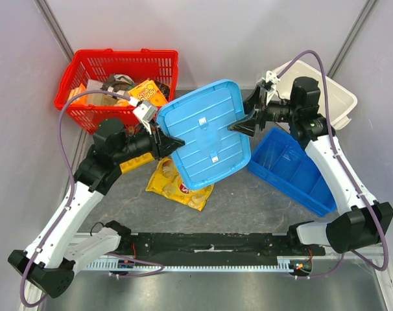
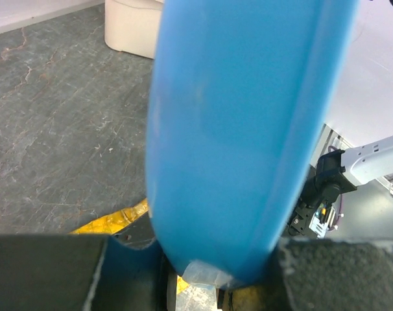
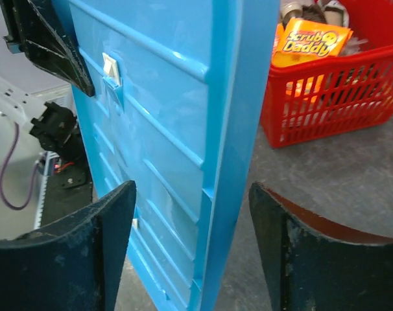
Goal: Organize the chemistry lab equipment
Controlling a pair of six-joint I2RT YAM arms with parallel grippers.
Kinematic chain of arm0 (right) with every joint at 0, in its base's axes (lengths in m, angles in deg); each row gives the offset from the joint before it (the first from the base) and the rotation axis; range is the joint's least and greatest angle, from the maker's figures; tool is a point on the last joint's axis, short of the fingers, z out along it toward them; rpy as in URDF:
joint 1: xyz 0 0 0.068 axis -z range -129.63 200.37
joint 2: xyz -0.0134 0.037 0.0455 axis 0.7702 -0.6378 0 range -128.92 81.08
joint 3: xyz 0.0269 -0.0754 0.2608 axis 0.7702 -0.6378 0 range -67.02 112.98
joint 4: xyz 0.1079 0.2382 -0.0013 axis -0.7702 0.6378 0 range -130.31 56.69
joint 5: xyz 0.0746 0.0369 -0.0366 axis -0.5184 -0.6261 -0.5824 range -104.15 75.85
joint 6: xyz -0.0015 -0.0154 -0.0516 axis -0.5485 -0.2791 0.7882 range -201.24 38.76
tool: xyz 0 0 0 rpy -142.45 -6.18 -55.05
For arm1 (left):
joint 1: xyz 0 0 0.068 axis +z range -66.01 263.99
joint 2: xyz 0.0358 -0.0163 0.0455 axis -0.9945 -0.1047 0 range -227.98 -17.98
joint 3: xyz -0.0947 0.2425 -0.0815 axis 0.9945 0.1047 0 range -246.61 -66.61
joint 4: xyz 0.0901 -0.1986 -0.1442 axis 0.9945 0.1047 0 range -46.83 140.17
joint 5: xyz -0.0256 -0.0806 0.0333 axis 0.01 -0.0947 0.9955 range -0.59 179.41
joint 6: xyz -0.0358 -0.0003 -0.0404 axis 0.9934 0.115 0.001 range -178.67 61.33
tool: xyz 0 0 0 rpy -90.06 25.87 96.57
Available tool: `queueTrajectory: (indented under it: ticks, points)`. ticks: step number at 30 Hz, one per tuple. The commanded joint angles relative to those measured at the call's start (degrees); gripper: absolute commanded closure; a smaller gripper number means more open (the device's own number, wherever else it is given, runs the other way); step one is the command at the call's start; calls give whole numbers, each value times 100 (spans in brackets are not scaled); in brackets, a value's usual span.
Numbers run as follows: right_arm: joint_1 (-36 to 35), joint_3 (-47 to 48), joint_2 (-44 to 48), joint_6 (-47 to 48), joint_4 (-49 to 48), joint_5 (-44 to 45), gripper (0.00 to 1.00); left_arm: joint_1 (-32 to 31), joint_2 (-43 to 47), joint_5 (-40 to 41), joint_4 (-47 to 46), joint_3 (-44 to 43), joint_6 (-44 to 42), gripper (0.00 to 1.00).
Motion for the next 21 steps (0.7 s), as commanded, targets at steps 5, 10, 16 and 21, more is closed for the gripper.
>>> queueTrajectory:
  ticks: [5,10,16,21]
  points:
    - [16,-301,18,-367,-462,-580,52,17,127,-243,-903,170,-17,98]
    - [16,-521,167,-710,-938,-712,84,26,109,-164,-1167,293,0,98]
    - [130,-363,632,-834,-903,297,100,35,-5,625,-719,109,-210,38]
    - [367,110,906,-449,-361,1526,100,35,179,1066,-701,144,-342,30]
